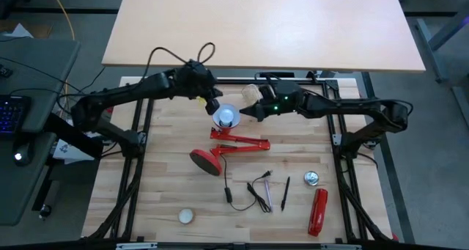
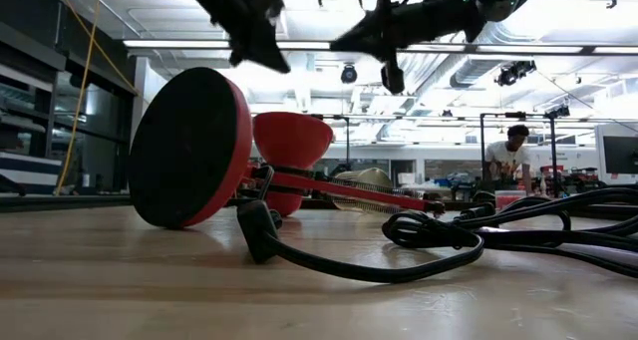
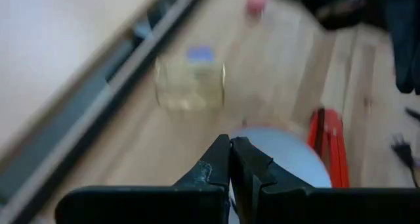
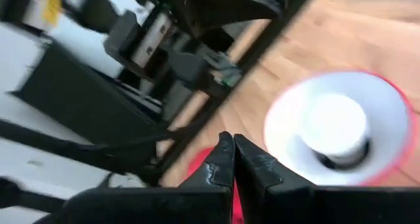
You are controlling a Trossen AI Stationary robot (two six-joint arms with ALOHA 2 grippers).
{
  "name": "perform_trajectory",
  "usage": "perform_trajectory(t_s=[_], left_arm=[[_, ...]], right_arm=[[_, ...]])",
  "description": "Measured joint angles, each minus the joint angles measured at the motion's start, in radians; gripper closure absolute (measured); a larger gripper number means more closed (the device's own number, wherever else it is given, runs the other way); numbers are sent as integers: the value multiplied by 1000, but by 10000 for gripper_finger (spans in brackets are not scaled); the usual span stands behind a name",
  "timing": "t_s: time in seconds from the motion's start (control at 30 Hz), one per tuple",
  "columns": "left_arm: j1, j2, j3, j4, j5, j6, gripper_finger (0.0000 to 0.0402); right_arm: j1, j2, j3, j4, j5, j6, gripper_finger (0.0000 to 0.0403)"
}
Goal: Screw lightbulb
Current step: Insert the white lightbulb into the desk lamp
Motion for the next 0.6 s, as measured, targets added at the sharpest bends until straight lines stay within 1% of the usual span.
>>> perform_trajectory(t_s=[0.13, 0.2, 0.33, 0.47, 0.6], left_arm=[[30, 68, 0, -22, 88, -31, 401], [38, 96, 0, -13, 109, -35, 401], [64, 140, 0, -25, 116, -35, 401], [98, 148, -1, -36, 116, 7, 401], [135, 148, -1, -117, 115, 42, 401]], right_arm=[[22, 53, 0, -24, 7, 7, 403], [33, 88, 0, 7, 7, 11, 403], [45, 180, 7, 93, 10, 107, 403], [50, 263, 112, 63, 59, 96, 403], [51, 342, 273, -90, 119, 34, 403]])
